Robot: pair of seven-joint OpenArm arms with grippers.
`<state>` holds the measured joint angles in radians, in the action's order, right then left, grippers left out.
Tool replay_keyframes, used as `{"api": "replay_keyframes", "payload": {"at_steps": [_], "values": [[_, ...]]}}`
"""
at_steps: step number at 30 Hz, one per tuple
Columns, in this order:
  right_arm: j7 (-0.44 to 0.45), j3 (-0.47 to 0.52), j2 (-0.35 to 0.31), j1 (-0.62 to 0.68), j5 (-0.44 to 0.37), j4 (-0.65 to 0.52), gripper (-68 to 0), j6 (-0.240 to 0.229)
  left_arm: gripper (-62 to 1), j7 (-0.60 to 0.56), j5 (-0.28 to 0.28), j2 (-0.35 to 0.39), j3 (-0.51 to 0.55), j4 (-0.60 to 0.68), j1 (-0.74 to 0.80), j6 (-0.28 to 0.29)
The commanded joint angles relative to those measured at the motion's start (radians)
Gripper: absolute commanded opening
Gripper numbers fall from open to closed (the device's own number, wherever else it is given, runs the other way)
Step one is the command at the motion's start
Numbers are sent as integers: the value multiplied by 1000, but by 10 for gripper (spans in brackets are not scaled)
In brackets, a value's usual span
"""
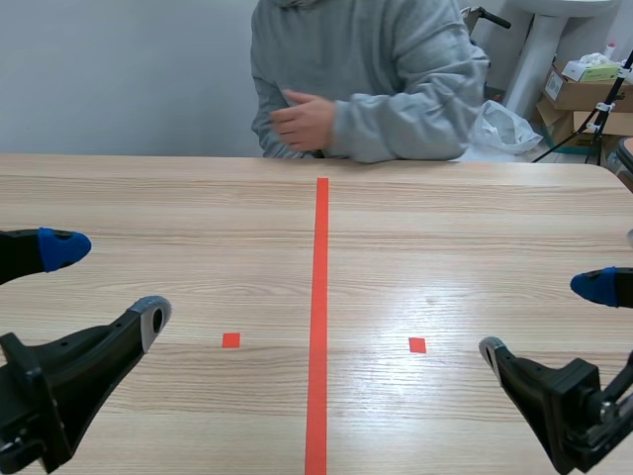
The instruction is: Do the leaf sorting experiment
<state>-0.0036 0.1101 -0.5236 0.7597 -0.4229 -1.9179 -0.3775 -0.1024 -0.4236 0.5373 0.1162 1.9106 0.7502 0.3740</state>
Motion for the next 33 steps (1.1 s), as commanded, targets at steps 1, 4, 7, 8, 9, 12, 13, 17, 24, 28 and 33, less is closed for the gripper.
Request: {"api": "replay_keyframes", "payload": {"at_steps": [1, 4, 7, 8, 9, 12, 13, 17, 24, 28, 33], "values": [[26, 9, -11, -9, -10, -11, -23, 4, -7, -14, -9, -5, 2, 15, 0, 2], [25, 8, -11, -12, -10, -11, -23, 4, -7, -9, -8, -11, 2, 15, 0, 2], [25, 8, -10, -12, -10, -11, -22, 3, -7, -2, -3, -20, 2, 15, 0, 3], [24, 8, -10, -11, -10, -11, -23, 3, -7, -2, -1, -25, 2, 15, 0, 3], [21, 8, -10, -11, -10, -11, -23, 3, -7, -2, -1, -27, 2, 15, 0, 5], [5, 8, -10, -11, -10, -11, -22, 3, -7, -2, -1, -27, 2, 15, 0, 5], [0, 8, -10, -11, -10, -11, -23, 3, -7, -2, -1, -27, 2, 15, 0, 5], [-1, 8, -10, -12, -10, -11, -23, 3, -7, 11, -1, -27, 2, 15, -1, 5], [-1, 8, -10, -12, -10, -11, -23, 3, -7, 16, -1, -27, 2, 15, 0, 5], [-1, 8, -10, -12, -10, -11, -22, 3, -7, 16, -1, -27, 2, 15, -1, 5], [-1, 8, -10, -12, -10, -11, -23, 3, -7, 16, -1, -27, 2, 15, -1, 5]]}}
